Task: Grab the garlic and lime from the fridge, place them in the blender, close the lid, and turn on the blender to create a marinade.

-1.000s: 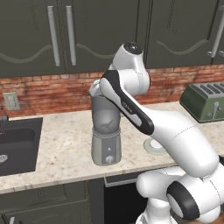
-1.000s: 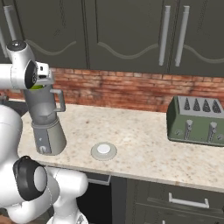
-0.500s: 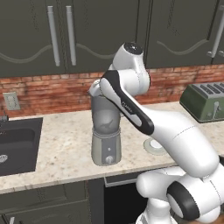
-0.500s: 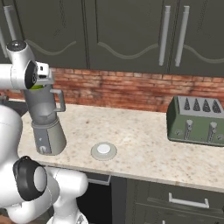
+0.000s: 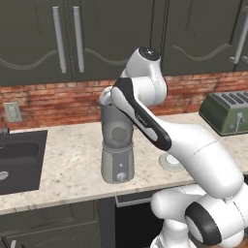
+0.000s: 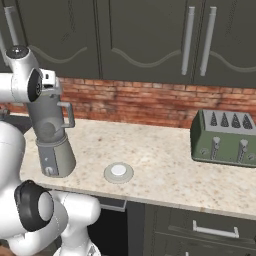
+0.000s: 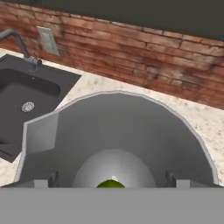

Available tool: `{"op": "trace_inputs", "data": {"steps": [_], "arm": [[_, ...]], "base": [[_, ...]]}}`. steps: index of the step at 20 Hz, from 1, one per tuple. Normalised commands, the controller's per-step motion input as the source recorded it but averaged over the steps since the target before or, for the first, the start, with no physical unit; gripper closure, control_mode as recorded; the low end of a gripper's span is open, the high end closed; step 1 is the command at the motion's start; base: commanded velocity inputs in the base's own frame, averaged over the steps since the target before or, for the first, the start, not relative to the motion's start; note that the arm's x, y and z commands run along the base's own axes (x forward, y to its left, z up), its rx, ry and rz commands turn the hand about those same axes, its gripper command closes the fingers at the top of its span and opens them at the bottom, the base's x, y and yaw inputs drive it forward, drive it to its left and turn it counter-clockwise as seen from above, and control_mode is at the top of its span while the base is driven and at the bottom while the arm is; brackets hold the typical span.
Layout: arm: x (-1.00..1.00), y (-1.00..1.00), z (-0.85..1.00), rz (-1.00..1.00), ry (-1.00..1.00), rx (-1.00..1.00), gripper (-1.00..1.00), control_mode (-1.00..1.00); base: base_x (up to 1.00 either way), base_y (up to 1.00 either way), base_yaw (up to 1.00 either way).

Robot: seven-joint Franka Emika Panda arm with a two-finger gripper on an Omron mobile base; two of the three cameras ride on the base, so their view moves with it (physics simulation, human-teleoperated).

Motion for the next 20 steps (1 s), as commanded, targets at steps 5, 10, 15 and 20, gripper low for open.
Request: {"op": "trace_inputs", "data": {"steps": [5, 10, 15, 20], "arm": [[-0.57, -0.02, 0.18, 0.00, -0.10, 0.00, -1.00, -1.00], [-1.00, -0.20, 0.10, 0.00, -0.13, 0.01, -1.00, -1.00], [-0.94, -0.44, 0.00, 0.00, -0.04, 0.04, -1.00, -1.00], [-0.67, -0.65, -0.01, -0.01, 0.00, 0.06, -1.00, -1.00]], "base": [[0.00, 0.00, 0.00], [0.00, 0.00, 0.00], [0.00, 0.00, 0.00], [0.00, 0.00, 0.00]]}}
